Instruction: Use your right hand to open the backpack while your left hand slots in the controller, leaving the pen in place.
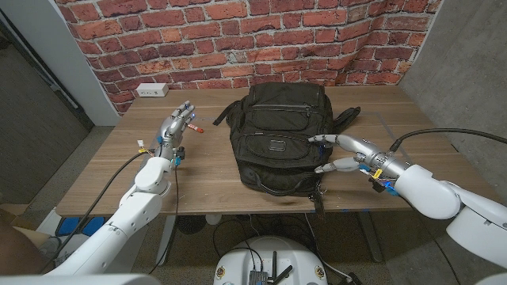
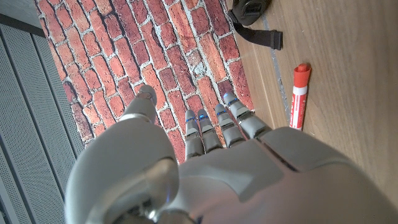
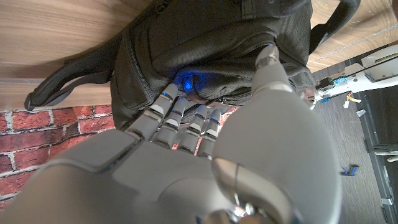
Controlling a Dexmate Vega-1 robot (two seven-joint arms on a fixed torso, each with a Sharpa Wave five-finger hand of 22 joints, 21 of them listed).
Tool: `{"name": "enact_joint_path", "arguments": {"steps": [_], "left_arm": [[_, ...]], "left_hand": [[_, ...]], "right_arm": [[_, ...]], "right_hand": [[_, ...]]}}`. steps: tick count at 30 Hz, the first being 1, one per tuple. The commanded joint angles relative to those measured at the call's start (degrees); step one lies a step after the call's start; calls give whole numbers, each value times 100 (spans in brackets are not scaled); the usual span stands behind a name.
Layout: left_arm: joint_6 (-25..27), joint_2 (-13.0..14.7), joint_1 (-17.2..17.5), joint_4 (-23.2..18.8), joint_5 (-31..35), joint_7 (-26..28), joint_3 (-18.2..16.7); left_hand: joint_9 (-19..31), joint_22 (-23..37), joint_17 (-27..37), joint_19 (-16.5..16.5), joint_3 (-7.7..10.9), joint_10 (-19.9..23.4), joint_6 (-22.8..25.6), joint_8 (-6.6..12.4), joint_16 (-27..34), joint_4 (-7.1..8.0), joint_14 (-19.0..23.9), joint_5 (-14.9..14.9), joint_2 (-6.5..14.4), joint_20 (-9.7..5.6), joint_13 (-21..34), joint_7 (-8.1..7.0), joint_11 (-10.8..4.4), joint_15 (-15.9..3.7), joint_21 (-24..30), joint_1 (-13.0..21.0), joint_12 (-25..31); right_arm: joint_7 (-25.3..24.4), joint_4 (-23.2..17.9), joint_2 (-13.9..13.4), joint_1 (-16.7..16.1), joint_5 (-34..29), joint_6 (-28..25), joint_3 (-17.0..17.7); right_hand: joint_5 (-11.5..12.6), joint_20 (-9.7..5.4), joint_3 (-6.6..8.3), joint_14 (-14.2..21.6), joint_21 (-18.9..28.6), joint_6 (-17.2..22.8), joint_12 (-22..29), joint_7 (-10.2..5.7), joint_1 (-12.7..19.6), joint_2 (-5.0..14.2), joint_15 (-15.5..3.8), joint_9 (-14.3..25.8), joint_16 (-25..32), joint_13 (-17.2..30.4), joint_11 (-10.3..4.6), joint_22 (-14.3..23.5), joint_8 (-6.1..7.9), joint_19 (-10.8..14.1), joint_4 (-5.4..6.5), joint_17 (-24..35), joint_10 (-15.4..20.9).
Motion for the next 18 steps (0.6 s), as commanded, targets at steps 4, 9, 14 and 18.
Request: {"name": "enact_joint_path", "arguments": {"steps": [4, 9, 14, 18], "left_arm": [[-44, -24, -71, 72, -6, -27, 23], [-77, -23, -71, 65, 15, -15, 18], [-48, 13, -50, 10, 27, 18, -3], [-27, 44, -39, -31, 32, 33, -23]], "left_hand": [[11, 11, -7, -19, 25, 9, 12, 25, 11, 19, 18, -5, 48, -515, 10, 22, 13, -420, 15, 6, 18], [11, 10, -7, -26, 26, 14, 9, 25, 8, 17, 9, -6, 48, -519, 10, 23, 4, -417, 13, 3, 21], [11, 9, -8, -39, 29, -10, 7, 25, 5, 15, -3, -6, 48, -528, 10, 22, 19, -420, 8, 0, 12], [10, 8, -8, -48, 32, -15, 5, 25, 3, 13, -14, -6, 49, -530, 9, 15, 25, -413, 5, -1, 11]], "right_arm": [[644, 155, 94, 27, 208, 313, 421], [635, 209, 206, 97, 181, 343, 429], [575, 308, 335, 147, 214, 478, 436], [588, 355, 401, 152, 285, 576, 467]], "right_hand": [[-23, 55, -23, -230, -146, -308, 43, 34, -276, 35, -58, 1, 5, -83, 99, 3, -6, -129, 106, -90, -243], [-11, 85, -32, -271, -195, -357, 61, 89, -467, 138, -19, -1, 32, -118, 166, 4, 22, -166, 199, -120, -307], [-3, 95, -39, -271, -209, -357, 77, 129, -566, 188, -12, -1, 49, -134, 189, 5, 39, -162, 244, -135, -307], [3, 102, -55, -275, -223, -384, 81, 180, -681, 226, 0, -2, 62, -149, 229, 5, 42, -160, 294, -151, -329]]}}
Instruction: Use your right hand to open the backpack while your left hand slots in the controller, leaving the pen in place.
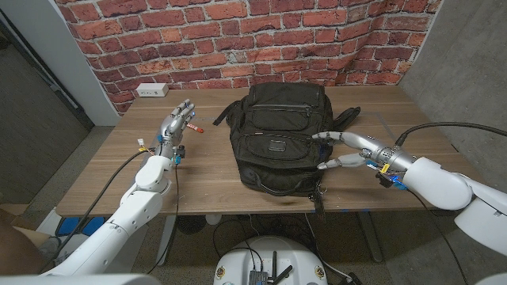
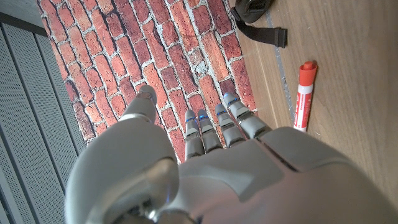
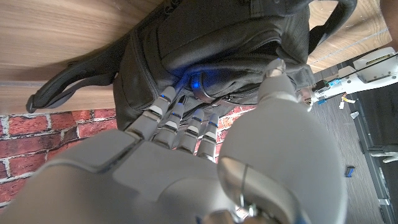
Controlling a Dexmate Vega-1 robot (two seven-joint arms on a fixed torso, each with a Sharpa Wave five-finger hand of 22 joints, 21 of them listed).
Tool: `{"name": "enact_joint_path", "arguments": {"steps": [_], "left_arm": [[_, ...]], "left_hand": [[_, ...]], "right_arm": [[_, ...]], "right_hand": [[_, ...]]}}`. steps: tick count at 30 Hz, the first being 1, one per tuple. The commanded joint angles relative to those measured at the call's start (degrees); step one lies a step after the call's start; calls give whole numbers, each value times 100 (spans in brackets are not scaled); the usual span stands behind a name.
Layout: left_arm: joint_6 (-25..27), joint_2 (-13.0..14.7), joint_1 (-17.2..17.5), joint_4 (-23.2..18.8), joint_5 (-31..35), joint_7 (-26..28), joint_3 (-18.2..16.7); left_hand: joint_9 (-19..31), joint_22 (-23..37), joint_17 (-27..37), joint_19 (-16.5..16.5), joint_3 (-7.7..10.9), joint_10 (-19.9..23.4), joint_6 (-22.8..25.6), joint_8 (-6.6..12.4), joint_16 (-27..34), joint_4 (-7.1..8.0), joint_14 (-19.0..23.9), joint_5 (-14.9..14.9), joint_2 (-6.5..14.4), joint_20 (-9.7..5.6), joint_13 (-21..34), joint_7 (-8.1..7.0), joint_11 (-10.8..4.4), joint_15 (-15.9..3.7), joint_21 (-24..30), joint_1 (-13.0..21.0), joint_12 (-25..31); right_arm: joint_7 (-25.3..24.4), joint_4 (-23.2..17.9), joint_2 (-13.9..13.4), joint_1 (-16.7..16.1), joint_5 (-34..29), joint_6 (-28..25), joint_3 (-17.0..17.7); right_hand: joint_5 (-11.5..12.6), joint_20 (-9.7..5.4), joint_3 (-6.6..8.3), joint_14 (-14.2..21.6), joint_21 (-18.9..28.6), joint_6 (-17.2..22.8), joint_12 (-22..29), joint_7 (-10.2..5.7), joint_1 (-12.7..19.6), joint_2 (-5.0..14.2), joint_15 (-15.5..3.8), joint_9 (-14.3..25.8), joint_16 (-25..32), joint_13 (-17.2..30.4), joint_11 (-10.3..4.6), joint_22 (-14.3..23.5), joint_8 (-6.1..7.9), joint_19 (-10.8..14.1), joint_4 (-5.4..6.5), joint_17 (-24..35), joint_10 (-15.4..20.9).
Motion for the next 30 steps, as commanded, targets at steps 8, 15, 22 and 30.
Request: {"name": "enact_joint_path", "arguments": {"steps": [8, 15, 22, 30], "left_arm": [[4, 46, -22, -35, 8, 26, -52], [36, 72, -100, 7, 31, -33, -19], [111, 114, -166, 42, -1, -159, 31], [76, 139, -184, 81, 40, -157, 27]], "left_hand": [[9, 6, -7, -51, 32, -23, -11, 21, 1, 10, -32, -8, 45, -554, 9, 19, 22, -415, -2, -9, 10], [9, 5, -5, -99, 32, -47, -28, 18, -9, 10, -81, -9, 43, -553, 9, 15, 33, -403, -18, -20, 4], [8, -3, -1, -344, 21, -150, -130, -5, -19, 18, -199, -13, 37, -581, 10, 26, 77, -361, -90, -60, -16], [6, -12, 1, -483, -1, -253, -228, -18, -27, 31, -330, -17, 24, -591, 8, 29, 78, -332, -103, -116, -32]], "right_arm": [[-71, 186, 407, 59, 131, 266, 158], [-217, 261, 505, 148, 73, 262, 143], [-434, 307, 608, 213, -12, 184, 47], [-796, 440, 789, 290, -22, 241, -59]], "right_hand": [[36, 50, -45, -54, -41, -53, 56, 111, -354, 100, 25, 6, 54, -23, 123, 5, 48, -31, 169, -30, -16], [40, 53, -68, -40, -50, -67, 67, 146, -495, 144, 41, 5, 72, -37, 151, 5, 53, -19, 229, -47, -14], [45, 41, -98, -8, -52, -170, 73, 207, -687, 211, 38, 1, 97, -56, 179, 4, 29, 31, 308, -74, -32], [59, -46, -127, 104, -13, -292, 87, 229, -938, 326, 49, -5, 150, -80, 243, 2, 16, 228, 402, -118, -44]]}}
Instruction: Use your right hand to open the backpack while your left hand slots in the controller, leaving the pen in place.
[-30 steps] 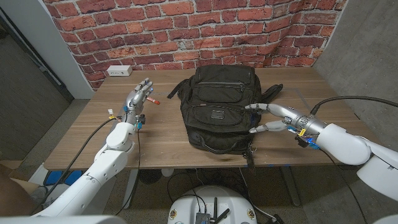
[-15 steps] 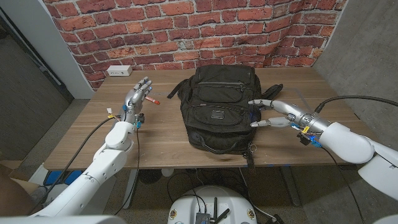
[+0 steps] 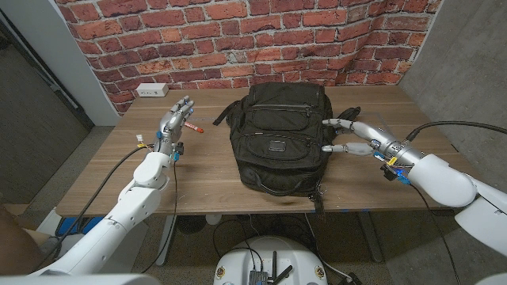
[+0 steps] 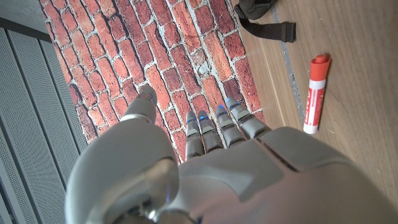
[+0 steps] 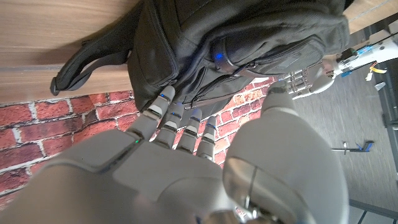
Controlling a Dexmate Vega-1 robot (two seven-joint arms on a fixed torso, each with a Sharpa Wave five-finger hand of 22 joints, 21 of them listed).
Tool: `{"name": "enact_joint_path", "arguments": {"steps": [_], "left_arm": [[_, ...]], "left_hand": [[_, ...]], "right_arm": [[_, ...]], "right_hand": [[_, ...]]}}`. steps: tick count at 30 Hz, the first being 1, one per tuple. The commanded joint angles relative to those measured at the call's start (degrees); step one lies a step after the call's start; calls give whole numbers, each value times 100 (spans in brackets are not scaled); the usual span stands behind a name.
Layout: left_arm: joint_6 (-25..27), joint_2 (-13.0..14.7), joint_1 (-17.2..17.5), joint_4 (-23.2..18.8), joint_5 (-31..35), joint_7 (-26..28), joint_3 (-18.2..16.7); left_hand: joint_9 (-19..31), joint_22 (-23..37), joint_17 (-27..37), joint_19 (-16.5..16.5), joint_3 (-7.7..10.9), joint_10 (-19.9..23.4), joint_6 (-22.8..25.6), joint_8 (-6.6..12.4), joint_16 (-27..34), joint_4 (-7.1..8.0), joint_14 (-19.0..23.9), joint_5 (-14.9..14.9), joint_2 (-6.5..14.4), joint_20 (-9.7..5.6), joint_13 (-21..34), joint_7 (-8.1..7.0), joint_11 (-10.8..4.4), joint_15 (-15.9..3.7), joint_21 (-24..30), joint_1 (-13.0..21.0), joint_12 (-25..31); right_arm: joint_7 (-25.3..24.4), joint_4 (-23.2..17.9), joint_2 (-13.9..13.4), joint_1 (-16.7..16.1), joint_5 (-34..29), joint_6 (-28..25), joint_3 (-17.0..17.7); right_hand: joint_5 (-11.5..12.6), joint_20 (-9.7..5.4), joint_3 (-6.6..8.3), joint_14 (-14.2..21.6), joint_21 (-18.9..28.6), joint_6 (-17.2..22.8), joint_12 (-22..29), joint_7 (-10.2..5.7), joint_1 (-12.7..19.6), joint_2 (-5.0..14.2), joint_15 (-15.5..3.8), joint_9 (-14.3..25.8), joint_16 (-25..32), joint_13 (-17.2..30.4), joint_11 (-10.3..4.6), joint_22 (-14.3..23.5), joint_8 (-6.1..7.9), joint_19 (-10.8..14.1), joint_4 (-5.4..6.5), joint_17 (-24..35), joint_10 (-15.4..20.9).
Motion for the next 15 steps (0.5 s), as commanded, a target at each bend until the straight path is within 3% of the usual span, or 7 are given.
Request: {"name": "enact_joint_path", "arguments": {"steps": [1, 11, 15], "left_arm": [[12, 66, -54, 71, 52, -53, 25], [13, 37, -140, 212, 106, -80, 99], [-57, -22, -137, 215, 163, 17, 107]], "left_hand": [[5, 0, 2, -101, -9, -76, -77, -23, -26, 36, -99, -20, -16, -591, 8, -17, 8, -337, -18, -97, -19], [1, -9, 11, -324, -88, -274, -365, -56, -15, 126, -291, -45, -3, -605, 6, -27, 59, -300, -15, -341, -32], [0, -10, 26, -356, -103, -341, -422, -49, -9, 182, -348, -53, 36, -601, 6, -39, 56, -277, -6, -453, -36]], "right_arm": [[-519, 203, 290, 143, -35, 26, -165], [-802, 536, 363, 366, 185, 146, -276], [-1014, 847, 532, 576, 477, 414, -454]], "right_hand": [[33, -30, -2, 82, 33, -75, 45, 0, -100, 37, -8, -7, 68, 4, 51, 1, -7, 109, 50, -7, 29], [27, -63, -28, 43, 4, -183, 26, 57, -278, 109, 13, -12, 54, -8, 121, -3, -18, 116, 117, -34, -51], [31, -77, -26, 37, -13, -155, 37, 73, -362, 180, -8, -14, 56, -13, 142, -5, 6, 106, 158, -42, -43]]}}
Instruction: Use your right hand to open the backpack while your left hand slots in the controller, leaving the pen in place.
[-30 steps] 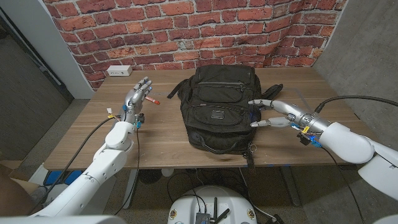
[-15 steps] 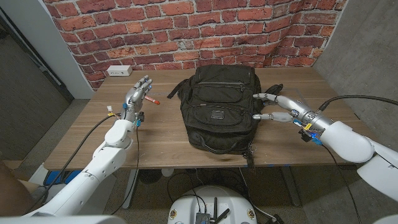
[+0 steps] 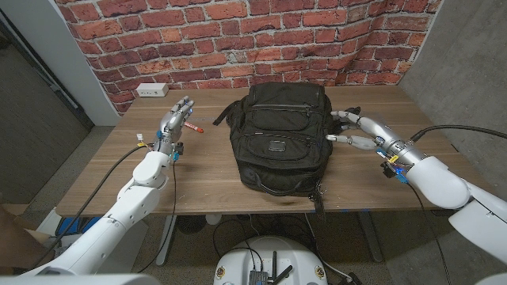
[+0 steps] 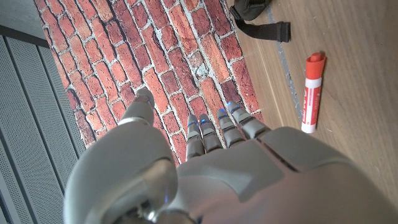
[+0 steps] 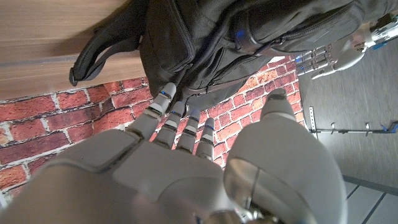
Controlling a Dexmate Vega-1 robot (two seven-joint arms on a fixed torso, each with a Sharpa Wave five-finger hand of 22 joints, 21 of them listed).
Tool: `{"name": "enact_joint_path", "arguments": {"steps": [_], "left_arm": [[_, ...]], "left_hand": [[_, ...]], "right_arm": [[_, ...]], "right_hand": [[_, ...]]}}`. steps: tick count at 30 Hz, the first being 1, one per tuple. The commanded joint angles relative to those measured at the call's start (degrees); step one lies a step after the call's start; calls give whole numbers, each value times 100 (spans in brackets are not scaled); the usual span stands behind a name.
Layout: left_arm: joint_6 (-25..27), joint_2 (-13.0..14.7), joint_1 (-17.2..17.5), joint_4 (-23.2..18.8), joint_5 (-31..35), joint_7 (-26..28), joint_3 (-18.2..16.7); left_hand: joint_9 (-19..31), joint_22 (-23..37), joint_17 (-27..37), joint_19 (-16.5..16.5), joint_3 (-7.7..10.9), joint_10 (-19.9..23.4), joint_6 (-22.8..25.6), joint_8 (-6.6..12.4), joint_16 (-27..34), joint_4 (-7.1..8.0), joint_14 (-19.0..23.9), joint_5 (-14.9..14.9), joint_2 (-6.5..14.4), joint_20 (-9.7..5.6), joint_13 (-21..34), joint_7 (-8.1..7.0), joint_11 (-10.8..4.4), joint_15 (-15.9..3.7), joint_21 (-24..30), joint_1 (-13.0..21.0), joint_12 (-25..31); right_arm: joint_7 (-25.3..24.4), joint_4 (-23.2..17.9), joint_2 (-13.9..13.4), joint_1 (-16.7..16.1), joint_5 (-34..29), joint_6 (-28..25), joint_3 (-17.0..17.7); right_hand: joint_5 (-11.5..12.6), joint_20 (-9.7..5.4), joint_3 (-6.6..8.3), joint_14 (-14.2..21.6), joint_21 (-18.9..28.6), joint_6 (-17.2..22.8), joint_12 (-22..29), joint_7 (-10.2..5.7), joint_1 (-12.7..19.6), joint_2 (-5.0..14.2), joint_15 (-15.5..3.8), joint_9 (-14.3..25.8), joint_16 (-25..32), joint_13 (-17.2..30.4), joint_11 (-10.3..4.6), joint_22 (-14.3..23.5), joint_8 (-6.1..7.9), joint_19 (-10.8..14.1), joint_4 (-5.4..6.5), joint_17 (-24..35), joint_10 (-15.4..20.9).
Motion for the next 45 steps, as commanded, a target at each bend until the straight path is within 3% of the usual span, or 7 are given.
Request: {"name": "enact_joint_path", "arguments": {"steps": [1, 13, 19, 25, 34, 37, 45], "left_arm": [[-133, -123, -46, 98, 85, 114, 53], [-233, -311, 32, 173, 135, 320, 95], [-296, -407, -115, 341, 248, 346, 181], [-399, -507, -288, 521, 618, 577, 309], [-483, -696, -293, 598, 508, 659, 305], [-442, -694, -284, 560, 531, 717, 308], [-352, -690, -277, 485, 536, 798, 302]], "left_hand": [[0, 16, 23, -39, 0, -64, -64, -4, -7, 85, -51, -32, 20, -587, 19, 2, -2, -263, -5, -110, -22], [-6, 15, 31, -70, 0, -165, -145, 12, 0, 162, -124, -36, 117, -574, 16, -38, -11, -254, 15, -287, -20], [-8, 14, 28, -86, 1, -186, -165, 17, 4, 170, -139, -36, 133, -579, 14, -32, -15, -251, 17, -331, -15], [-9, 15, 34, -82, 13, -175, -170, 28, 18, 204, -138, -30, 195, -573, 13, -21, -12, -252, 28, -398, 2], [-10, 15, 38, -71, 14, -154, -166, 40, 32, 245, -124, -28, 237, -582, 12, -3, -16, -271, 40, -489, 20], [-11, 15, 37, -62, 15, -130, -133, 55, 43, 257, -98, -27, 250, -586, 12, 28, -8, -267, 46, -525, 32], [-12, 15, 34, -40, 28, -94, -107, 66, 52, 279, -68, -22, 286, -588, 11, 36, 4, -273, 58, -596, 48]], "right_arm": [[-479, 601, 273, 415, 483, 392, -320], [-738, 965, 212, 853, 941, 316, -642], [-827, 1237, 200, 1089, 1244, 418, -783], [-775, 1681, 259, 1387, 1733, 798, -978], [-808, 2100, 322, 1711, 2186, 1100, -1247], [-791, 2272, 346, 1842, 2323, 1197, -1349], [-824, 2647, 491, 2064, 2732, 1476, -1535]], "right_hand": [[32, -53, 20, -6, -17, 16, 39, 13, -123, 63, -9, 13, 16, 12, 36, -5, 13, 15, 82, 11, 21], [38, -126, 32, -57, -56, 1, 43, 9, -310, 239, -19, 5, 9, -1, 51, -8, 15, -13, 157, -11, 7], [34, -126, 28, -95, -73, -29, 31, 37, -379, 283, -9, 2, -2, -6, 75, -8, 10, -33, 174, -23, -41], [23, -126, 13, -156, -94, -70, 4, 75, -460, 306, -9, -1, -23, -13, 62, -10, 3, -70, 187, -44, -140], [-4, -129, -24, -245, -124, -102, 25, 133, -587, 307, -25, -6, -54, -25, 104, -13, 5, -141, 205, -82, -125], [-19, -91, -136, -268, -147, -143, 30, 168, -888, 286, 13, -2, -56, -36, 116, -14, 8, -230, 322, -125, -143], [3, -42, -246, -354, -164, -252, 25, 214, -1212, 293, 24, -2, -76, -45, 128, -16, -9, -329, 460, -168, -188]]}}
